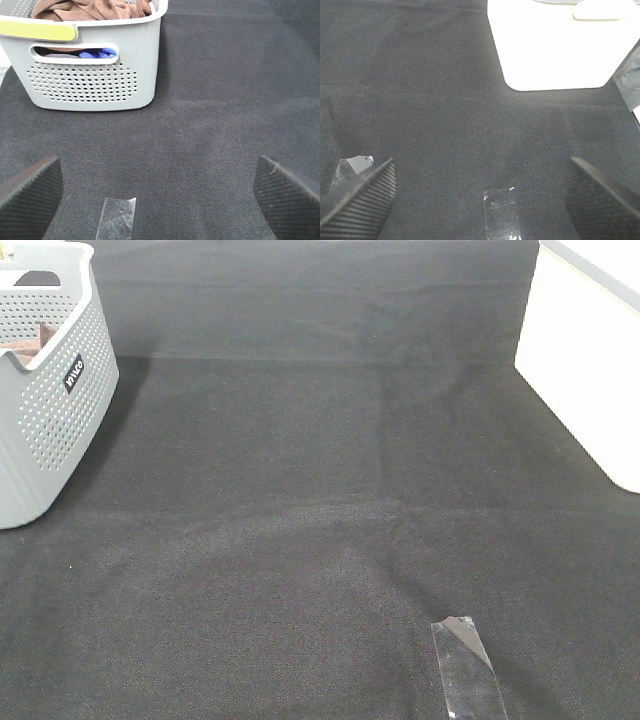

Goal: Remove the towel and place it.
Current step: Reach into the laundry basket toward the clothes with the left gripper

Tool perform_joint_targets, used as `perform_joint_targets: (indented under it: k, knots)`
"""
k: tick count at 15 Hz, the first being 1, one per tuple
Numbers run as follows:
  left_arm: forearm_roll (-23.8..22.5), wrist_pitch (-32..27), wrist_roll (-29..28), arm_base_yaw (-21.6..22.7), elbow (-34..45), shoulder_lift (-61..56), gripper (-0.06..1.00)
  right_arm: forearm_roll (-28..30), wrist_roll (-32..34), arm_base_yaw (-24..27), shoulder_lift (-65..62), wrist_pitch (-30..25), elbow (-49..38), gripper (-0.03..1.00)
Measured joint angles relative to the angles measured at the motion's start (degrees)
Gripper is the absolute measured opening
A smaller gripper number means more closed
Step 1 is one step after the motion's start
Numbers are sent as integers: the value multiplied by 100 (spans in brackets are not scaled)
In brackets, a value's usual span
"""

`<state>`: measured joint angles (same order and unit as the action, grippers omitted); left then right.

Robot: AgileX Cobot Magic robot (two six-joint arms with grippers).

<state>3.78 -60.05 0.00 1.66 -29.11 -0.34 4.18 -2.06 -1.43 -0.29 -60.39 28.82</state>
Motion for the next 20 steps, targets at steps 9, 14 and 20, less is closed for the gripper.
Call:
perform_joint_targets:
  k: [9,14,20]
  knots:
    - [0,0,0,0,0,0,98,0,0,0,0,0,0,87]
    - [6,0,0,0,0,0,98,0,0,0,0,0,0,87]
    - [23,0,0,0,0,0,98,0,0,0,0,0,0,87]
